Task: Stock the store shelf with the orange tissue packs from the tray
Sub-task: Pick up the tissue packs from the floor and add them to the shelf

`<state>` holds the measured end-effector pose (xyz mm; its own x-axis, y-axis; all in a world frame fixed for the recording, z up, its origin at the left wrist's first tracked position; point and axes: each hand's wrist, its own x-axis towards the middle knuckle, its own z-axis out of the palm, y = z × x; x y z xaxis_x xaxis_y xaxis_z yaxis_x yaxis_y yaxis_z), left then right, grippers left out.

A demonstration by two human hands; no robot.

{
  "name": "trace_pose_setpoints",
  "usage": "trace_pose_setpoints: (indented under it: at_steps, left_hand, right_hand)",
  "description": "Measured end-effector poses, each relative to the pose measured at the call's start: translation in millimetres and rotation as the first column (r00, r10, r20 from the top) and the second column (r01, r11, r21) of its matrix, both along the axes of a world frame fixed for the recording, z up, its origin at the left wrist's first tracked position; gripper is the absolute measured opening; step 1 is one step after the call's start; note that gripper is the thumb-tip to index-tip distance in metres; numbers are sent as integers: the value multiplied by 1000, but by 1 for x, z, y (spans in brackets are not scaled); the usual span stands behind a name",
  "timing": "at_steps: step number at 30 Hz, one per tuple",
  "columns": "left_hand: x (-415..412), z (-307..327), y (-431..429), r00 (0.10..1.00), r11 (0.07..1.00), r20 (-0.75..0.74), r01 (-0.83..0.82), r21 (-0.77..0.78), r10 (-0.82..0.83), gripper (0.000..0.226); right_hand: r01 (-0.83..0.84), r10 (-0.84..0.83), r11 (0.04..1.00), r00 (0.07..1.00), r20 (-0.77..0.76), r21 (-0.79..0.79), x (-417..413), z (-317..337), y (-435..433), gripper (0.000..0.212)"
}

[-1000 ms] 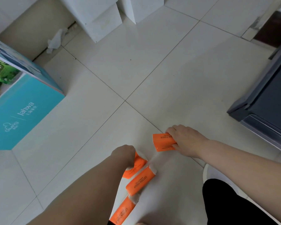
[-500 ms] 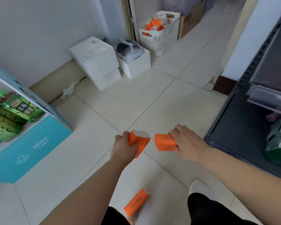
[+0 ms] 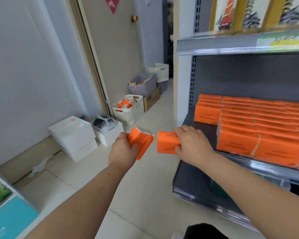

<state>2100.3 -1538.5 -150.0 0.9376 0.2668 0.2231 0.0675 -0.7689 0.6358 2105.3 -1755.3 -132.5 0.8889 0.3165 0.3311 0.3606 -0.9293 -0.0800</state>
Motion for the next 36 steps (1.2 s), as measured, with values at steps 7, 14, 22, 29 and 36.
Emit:
trace_pose_setpoints:
  at_steps: [7, 14, 22, 29, 36]
  left_hand:
    - [57, 37, -64, 990, 986, 10, 137, 100, -139, 26]
    - [116, 39, -109, 977, 966, -61, 213, 149, -206, 34]
    - [155, 34, -133, 958, 948, -92, 281, 149, -270, 35]
    - [166, 25, -158, 909, 877, -131, 417, 240, -396, 37]
    - [184, 17, -198, 854, 810, -243, 516, 278, -461, 48]
  right_hand:
    - [248, -243, 963, 969, 52, -107, 57, 29, -67, 42]
    - [322, -335, 934, 940, -70, -157, 135, 16, -93, 47]
    - [418, -441, 882, 895, -67, -216, 183, 1, -112, 45]
    - [399, -411, 896, 911, -23, -194, 189, -2, -128, 49]
    - [378, -384, 920, 922, -46, -103, 162, 4, -161, 39]
